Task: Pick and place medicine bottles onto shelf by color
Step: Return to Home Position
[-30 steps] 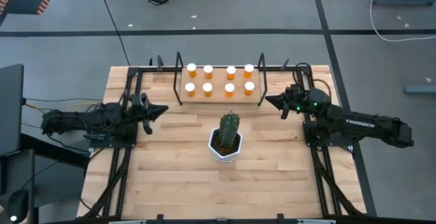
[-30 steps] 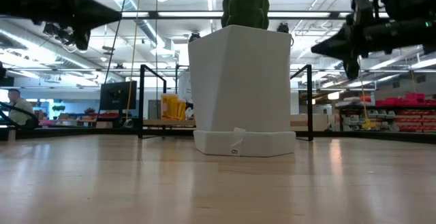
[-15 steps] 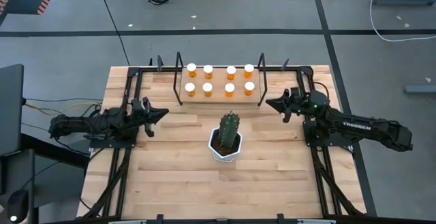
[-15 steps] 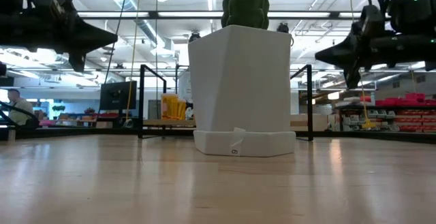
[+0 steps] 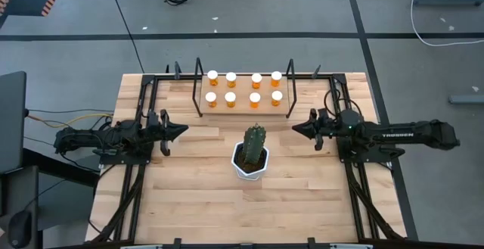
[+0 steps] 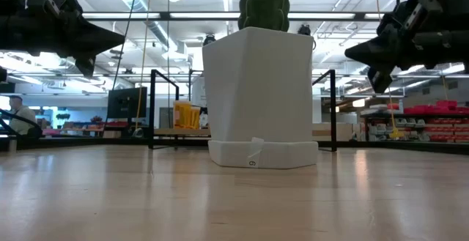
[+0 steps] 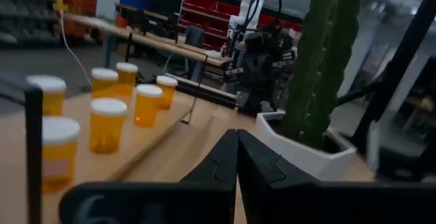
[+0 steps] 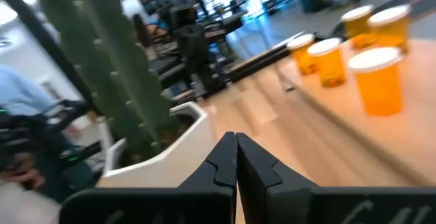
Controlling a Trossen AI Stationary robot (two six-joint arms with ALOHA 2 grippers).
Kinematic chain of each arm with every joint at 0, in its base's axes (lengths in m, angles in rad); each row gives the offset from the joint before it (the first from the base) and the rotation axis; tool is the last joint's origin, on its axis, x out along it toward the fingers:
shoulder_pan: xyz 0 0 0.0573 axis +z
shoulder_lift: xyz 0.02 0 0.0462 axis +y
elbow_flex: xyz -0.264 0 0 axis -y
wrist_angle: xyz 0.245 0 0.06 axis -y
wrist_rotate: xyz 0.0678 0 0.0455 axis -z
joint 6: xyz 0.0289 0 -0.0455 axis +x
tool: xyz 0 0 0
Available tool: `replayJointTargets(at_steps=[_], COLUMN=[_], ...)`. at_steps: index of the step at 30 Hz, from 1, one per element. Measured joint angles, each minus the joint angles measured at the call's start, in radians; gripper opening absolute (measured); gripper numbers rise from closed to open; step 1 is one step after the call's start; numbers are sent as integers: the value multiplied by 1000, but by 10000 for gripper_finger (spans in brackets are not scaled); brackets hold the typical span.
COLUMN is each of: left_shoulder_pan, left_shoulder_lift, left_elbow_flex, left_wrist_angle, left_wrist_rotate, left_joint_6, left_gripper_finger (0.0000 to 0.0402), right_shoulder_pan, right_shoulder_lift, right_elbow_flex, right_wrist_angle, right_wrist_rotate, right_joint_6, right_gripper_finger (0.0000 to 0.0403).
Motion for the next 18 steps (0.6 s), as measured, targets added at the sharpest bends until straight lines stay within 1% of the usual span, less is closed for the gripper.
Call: replayJointTargets(at_steps=[3,6,10,13,18], left_shoulder_pan=[0,0,0,0,0], left_shoulder_lift=[0,0,0,0,0], left_elbow_flex=[0,0,-1,-1,-1], left_wrist_angle=[-3,-4,9,12,13], left_wrist_rotate=[-2,-2,-5,-6,-6], left_joint_6=[121,223,237,234,234], left_gripper_finger=[14,15,11,9,18], right_shoulder_pan=[61,102,119,119,117], right_shoulder_lift=[0,0,0,0,0], right_elbow_flex=[0,0,0,0,0], right_wrist_angle=[-1,0,1,-2,-106], right_wrist_rotate=[116,188,265,273,260], right_joint_6=[-36,-65,-106,-106,-126], right_gripper_finger=[7,6,6,6,6])
